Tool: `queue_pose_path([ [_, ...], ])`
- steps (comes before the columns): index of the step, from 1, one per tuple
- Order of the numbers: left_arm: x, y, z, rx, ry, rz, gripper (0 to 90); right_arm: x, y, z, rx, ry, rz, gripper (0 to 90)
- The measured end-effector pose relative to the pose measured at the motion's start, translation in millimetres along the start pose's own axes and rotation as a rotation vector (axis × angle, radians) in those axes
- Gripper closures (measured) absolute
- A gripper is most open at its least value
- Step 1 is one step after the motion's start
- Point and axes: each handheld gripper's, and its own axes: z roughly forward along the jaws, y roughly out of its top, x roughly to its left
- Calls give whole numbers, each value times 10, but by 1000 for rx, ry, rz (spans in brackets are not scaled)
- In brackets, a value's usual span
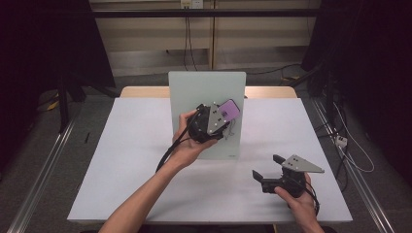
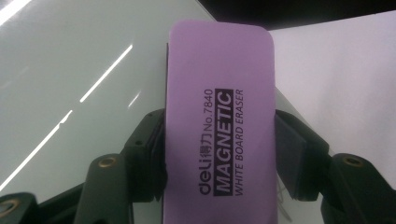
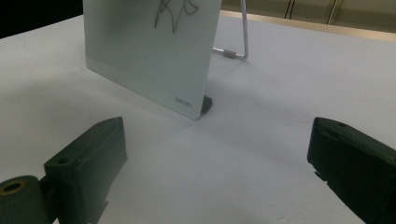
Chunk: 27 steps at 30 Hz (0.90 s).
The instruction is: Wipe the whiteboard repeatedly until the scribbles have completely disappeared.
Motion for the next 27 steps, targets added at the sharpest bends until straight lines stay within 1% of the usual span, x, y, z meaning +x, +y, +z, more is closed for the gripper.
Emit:
queue_pose_path([
  [3,-23,-15,11,1,-7,9,410,1,0,-1,1,-1,-1,46],
  [5,-45,-26,18,10,-16,15,409,1,0,-2,1,-2,-1,46],
  [7,-58,-38,26,8,-27,14,410,-1,0,0,1,-2,0,46],
  [10,-85,-55,35,24,-48,24,409,5,0,-4,2,-1,-3,47],
  [12,-94,-62,48,33,-72,33,409,6,0,-4,1,0,0,47],
  [15,-86,-61,47,37,-84,26,409,0,0,-4,-2,1,1,47],
  [17,-59,-45,44,46,-98,3,410,3,1,-6,-3,0,1,47],
  [19,-20,-9,40,49,-101,0,409,5,1,-6,-3,1,1,46],
  [20,10,21,31,54,-96,6,409,5,1,-6,-2,1,1,46],
  [22,81,84,6,44,-78,0,410,2,1,-3,-2,1,-1,46],
  [24,180,147,-24,34,-59,-10,410,2,1,-3,-2,2,0,46],
  [25,231,174,-38,26,-55,-26,410,2,0,-3,-1,3,1,46],
  [27,307,231,-65,18,-33,-26,410,1,1,-5,-3,2,-1,46],
])
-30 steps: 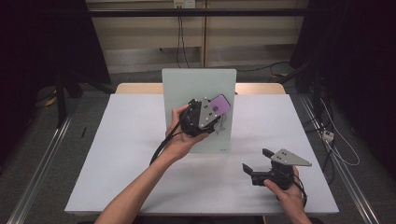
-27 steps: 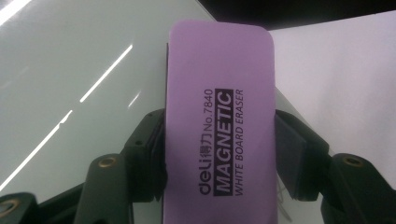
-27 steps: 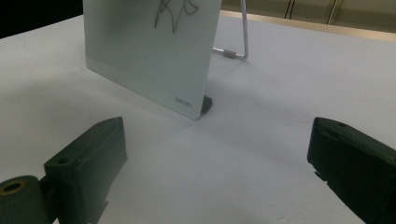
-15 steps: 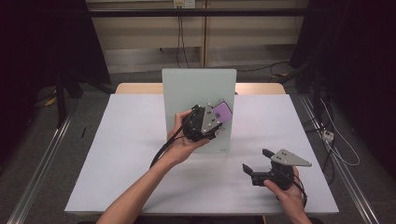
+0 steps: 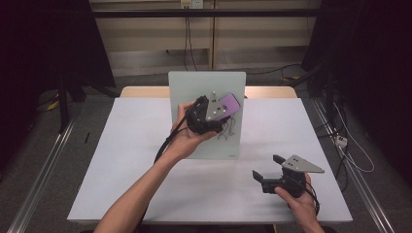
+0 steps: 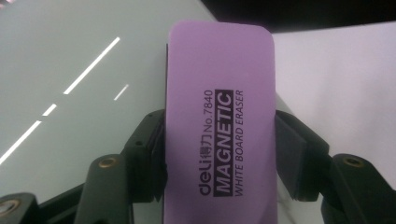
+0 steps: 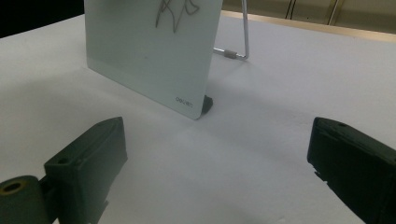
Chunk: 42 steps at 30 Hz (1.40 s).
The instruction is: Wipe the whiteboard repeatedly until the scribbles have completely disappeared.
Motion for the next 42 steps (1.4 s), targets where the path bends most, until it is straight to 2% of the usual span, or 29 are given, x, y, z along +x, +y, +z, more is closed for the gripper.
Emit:
queue_pose_path([
  [3,49,49,-9,-3,11,-12,410,0,0,1,1,0,0,46],
  [7,-25,20,31,14,-6,10,410,5,0,1,2,2,-3,46],
  [9,-86,-4,60,21,-14,14,410,7,0,-1,2,1,-1,46],
  [14,-275,-88,142,56,-46,66,410,6,1,0,2,-1,1,46],
  [21,-514,-233,248,81,-97,82,410,6,0,-3,2,-2,1,46],
  [22,-535,-243,254,81,-98,74,409,4,-1,-3,1,-1,2,46],
  [27,-471,-199,242,104,-126,49,409,5,1,-3,2,-1,0,46],
  [31,-340,-92,182,92,-82,49,409,1,0,-4,0,0,0,46],
  [36,-126,43,84,65,-31,8,409,2,0,-3,2,-1,-4,46],
  [38,-64,63,64,57,-31,-9,410,2,0,-6,-1,1,-1,46],
  [40,-82,49,74,51,-28,0,410,0,0,-5,0,0,0,46],
  [41,-102,40,77,66,-30,20,410,0,0,-5,0,0,1,46],
  [42,-133,17,94,66,-40,21,410,1,0,-5,0,0,0,46],
])
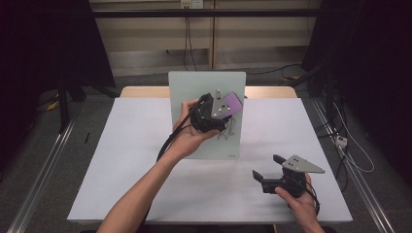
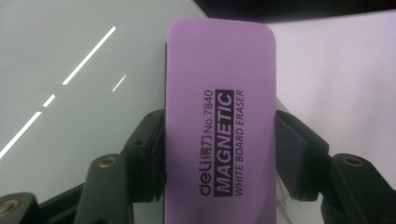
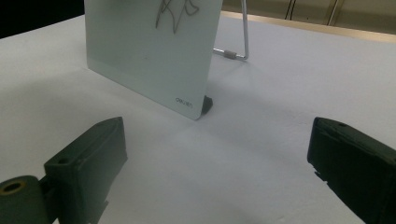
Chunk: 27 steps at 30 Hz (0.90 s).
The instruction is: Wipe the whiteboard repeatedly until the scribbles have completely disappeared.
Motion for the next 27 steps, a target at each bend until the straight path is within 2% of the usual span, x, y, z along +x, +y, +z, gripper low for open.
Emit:
queue_pose_path([
  [5,-191,-126,82,36,-34,32,409,3,1,3,1,1,2,46],
  [12,-432,-309,201,76,-104,48,409,-6,-1,4,0,-3,4,46],
  [16,-389,-258,206,99,-136,25,409,-1,1,8,0,-1,2,46],
  [18,-339,-207,195,96,-134,34,409,-3,1,9,2,-3,1,46],
  [23,-193,-12,158,57,-97,14,409,-7,0,6,0,0,3,46],
  [25,-122,64,113,34,-66,0,409,-4,-1,2,-1,-2,2,46],
  [27,-68,108,84,21,-66,-10,410,-1,-2,8,2,4,4,46],
])
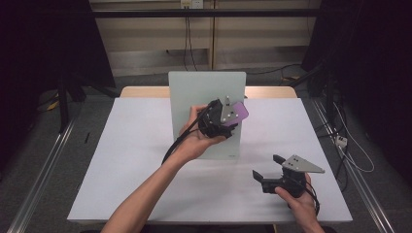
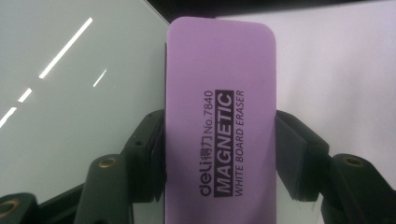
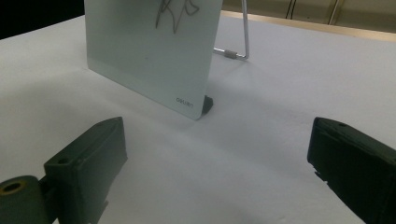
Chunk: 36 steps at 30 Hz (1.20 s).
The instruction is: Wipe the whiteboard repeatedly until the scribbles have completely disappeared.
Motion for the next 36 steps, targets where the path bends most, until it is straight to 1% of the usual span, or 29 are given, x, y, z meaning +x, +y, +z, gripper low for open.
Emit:
queue_pose_path([
  [1,12,1,1,14,-5,2,409,3,1,1,-1,0,-4,46],
  [4,-30,-62,44,19,-23,23,409,2,1,-2,-1,1,-3,46],
  [8,-184,-167,128,48,-46,55,409,-5,0,-10,-4,-5,-1,46],
  [10,-279,-262,169,63,-62,60,409,-2,1,-13,-5,-4,-5,46],
  [13,-432,-432,231,73,-81,78,409,1,0,-15,-5,-3,-5,46],
  [15,-471,-498,242,77,-91,79,409,-5,-1,-11,-2,-4,-3,46],
  [16,-463,-505,236,77,-93,76,409,-7,0,-8,-3,-6,-1,46],
  [19,-397,-496,207,67,-109,46,410,-1,1,-9,-3,-4,-3,46],
  [22,-285,-487,135,37,-102,10,409,1,0,-17,-5,-4,-5,46],
  [24,-207,-465,75,29,-86,5,409,-9,-2,-19,-4,-6,-1,45],
  [27,-75,-414,-14,3,-62,-19,409,-10,-1,-15,-3,-5,0,44],
  [28,-30,-394,-46,-9,-45,-29,409,-7,0,-15,-2,-5,-1,44],
  [32,154,-337,-172,-64,-3,-84,409,-3,0,-12,-3,-3,-1,44],
  [33,177,-340,-181,-71,-5,-95,409,-4,0,-12,-3,-4,0,44],
  [34,174,-349,-176,-75,-8,-98,409,-6,0,-13,-1,-5,1,44],
  [36,98,-356,-144,-62,12,-61,409,-7,0,-13,-2,-5,-1,44],
])
